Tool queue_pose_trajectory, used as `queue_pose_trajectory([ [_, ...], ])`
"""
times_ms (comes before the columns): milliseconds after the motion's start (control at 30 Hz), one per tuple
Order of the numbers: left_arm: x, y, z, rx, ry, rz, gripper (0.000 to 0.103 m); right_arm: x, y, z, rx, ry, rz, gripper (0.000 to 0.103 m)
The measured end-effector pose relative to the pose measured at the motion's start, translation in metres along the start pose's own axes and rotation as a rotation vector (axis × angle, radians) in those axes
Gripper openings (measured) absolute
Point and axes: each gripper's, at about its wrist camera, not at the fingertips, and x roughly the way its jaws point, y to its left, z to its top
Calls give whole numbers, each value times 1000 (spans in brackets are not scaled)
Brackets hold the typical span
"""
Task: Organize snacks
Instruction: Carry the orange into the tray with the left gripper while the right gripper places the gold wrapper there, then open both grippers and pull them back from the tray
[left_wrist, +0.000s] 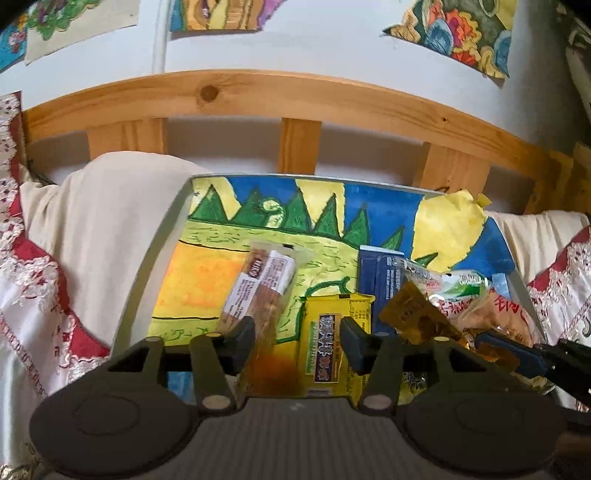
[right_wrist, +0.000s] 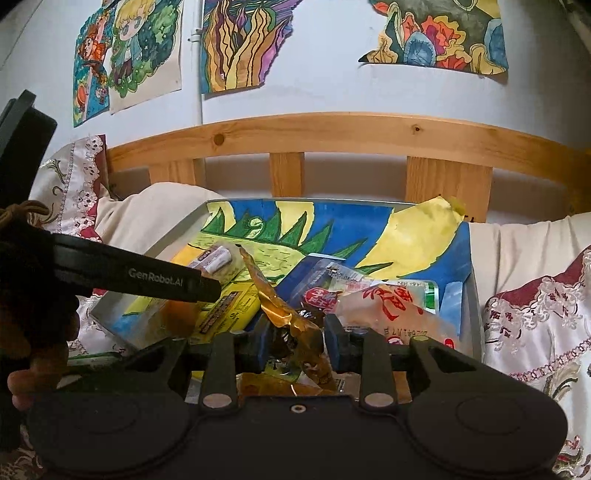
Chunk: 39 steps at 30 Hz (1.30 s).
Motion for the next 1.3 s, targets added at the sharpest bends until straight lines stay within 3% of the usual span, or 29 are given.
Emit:
queue_pose_trajectory([
  [167,-15,7,0,-23,-23,7,72,-5,3,0,9,-3,25,60],
  [400,-41,19,-1,-45,-63,28,85,-14,10,1,13,-13,38,72],
  [600,-67,30,-2,-71,-111,43,98,-37,22,7,-6,-73,27,85],
  [867,-112,40,-13,-60,-193,76,102,-88,37,15,-3,-180,-6,102],
  [1300,-197,58,-56,-63,-290,67,102,-170,69,-4,-6,-256,-57,102],
])
